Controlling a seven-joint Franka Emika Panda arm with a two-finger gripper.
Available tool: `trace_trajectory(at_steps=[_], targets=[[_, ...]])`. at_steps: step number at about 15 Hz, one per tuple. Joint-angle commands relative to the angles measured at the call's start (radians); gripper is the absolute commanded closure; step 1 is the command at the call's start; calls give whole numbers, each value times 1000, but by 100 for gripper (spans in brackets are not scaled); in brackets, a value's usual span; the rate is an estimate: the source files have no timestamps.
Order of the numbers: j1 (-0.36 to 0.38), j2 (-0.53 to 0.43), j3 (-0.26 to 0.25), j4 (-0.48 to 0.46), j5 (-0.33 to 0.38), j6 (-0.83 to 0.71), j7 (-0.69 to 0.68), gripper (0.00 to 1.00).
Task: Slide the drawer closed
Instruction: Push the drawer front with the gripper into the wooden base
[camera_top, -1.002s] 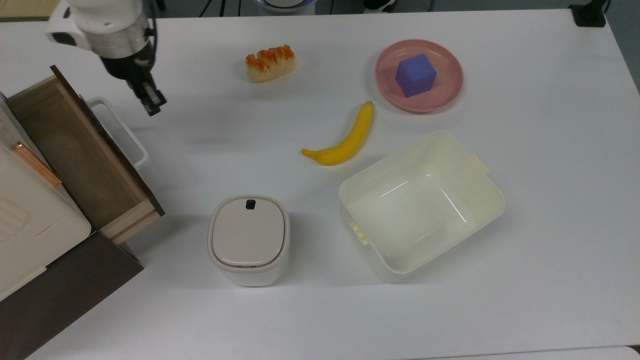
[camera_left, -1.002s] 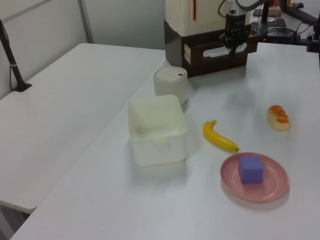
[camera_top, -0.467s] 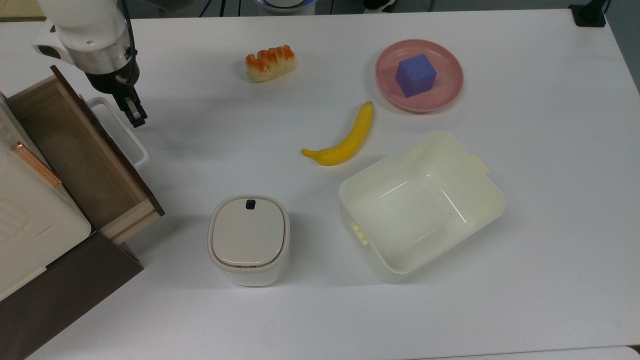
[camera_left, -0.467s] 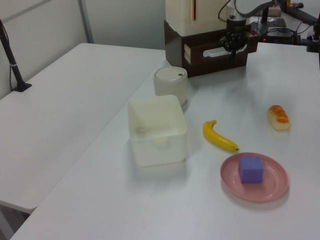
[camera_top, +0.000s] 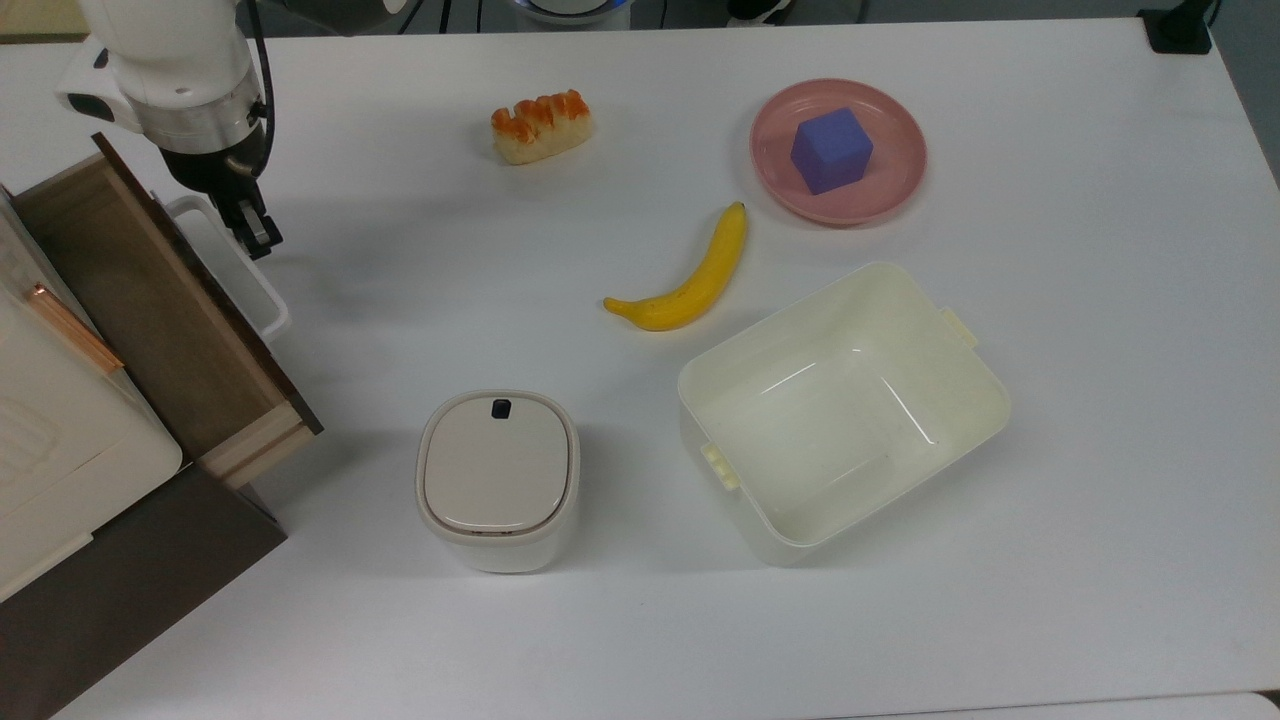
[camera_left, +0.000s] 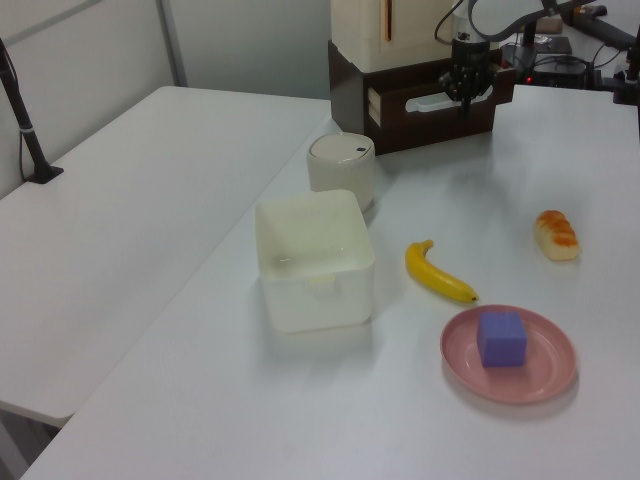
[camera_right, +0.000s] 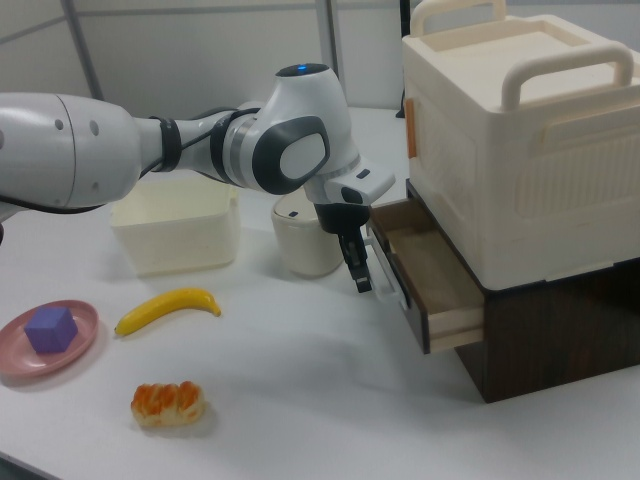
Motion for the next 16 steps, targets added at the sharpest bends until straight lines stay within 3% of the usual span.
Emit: trace_trajectory(at_steps=[1,5,11,16], targets=[[-14,-19,-4,-25,-64,55,15,91],[-32,7,-5,-21,-108,133,17,91],[-55,112,-5,87,-157,152,22,90],[-83,140,-5,134,-168,214,18,90]])
